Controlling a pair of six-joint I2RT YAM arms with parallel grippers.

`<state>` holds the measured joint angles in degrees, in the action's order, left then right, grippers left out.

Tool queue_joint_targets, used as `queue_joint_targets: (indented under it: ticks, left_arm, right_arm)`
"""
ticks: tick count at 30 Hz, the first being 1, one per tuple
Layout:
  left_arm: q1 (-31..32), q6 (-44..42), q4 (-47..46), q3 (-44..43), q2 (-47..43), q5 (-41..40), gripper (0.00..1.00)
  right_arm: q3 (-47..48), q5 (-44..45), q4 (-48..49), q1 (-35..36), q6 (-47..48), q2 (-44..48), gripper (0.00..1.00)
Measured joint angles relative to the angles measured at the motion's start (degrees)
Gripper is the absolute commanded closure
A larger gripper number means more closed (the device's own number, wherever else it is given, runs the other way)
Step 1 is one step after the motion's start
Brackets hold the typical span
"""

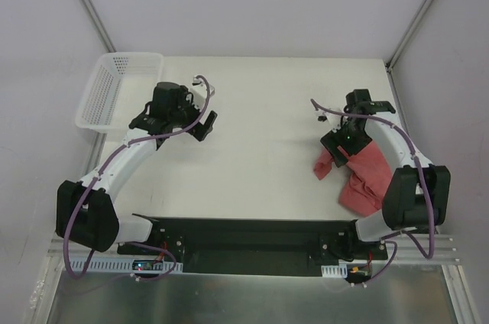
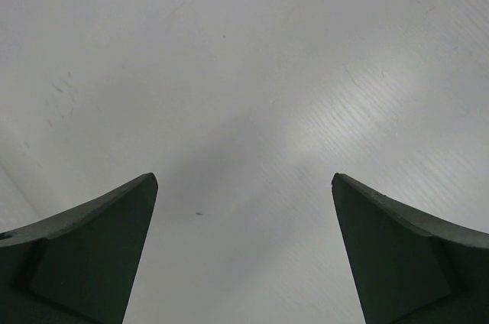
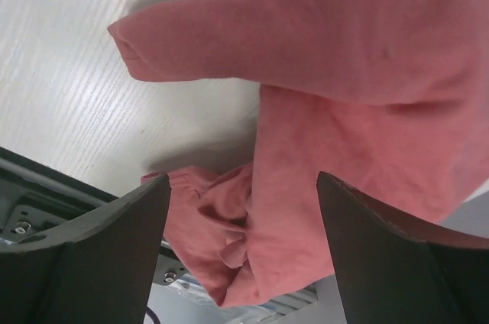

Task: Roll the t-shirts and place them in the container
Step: Pick up the T-shirt from the center of the board, then place the T-shirt at the center of the board.

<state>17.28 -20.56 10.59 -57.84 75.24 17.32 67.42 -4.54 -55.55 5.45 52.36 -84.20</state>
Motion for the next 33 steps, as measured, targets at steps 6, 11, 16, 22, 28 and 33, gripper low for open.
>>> queue_joint_targets:
  ticks: [6, 11, 16, 22, 28, 33]
  left_arm:
    - [0.0, -1.03, 2.82, 2.51, -1.29, -0.04, 0.01]
    - [0.0, 1.22, 2.84, 2.58, -3.48, 0.72, 0.01]
    - [0.0, 1.86, 2.8, 4.39, -7.93, 1.7, 0.01]
    - [0.0, 4.72, 2.82, 5.2, -12.63, 1.88, 0.01]
    - [0.0, 7.96, 2.73, 5.33, -16.68, 1.7, 0.01]
    - [-0.11, 9.64, 2.62, 5.31, -17.07, 1.49, 0.01]
  right_arm:
    - [-0.92, 2.62, 3.34, 0.79, 1.36, -7.32, 0.35]
    - [-0.9, 8.76, 7.21, 2.32, 4.9, -14.71, 0.81]
    - [2.4, 12.55, 3.82, 3.72, 6.99, -16.5, 0.99]
    - [31.45, 11.5, -8.44, 10.97, 4.85, -16.37, 0.99]
    - [64.35, 2.27, -12.66, 21.46, -4.15, -14.14, 0.99]
    - [59.12, -3.98, -12.22, 10.49, -14.58, -2.25, 0.99]
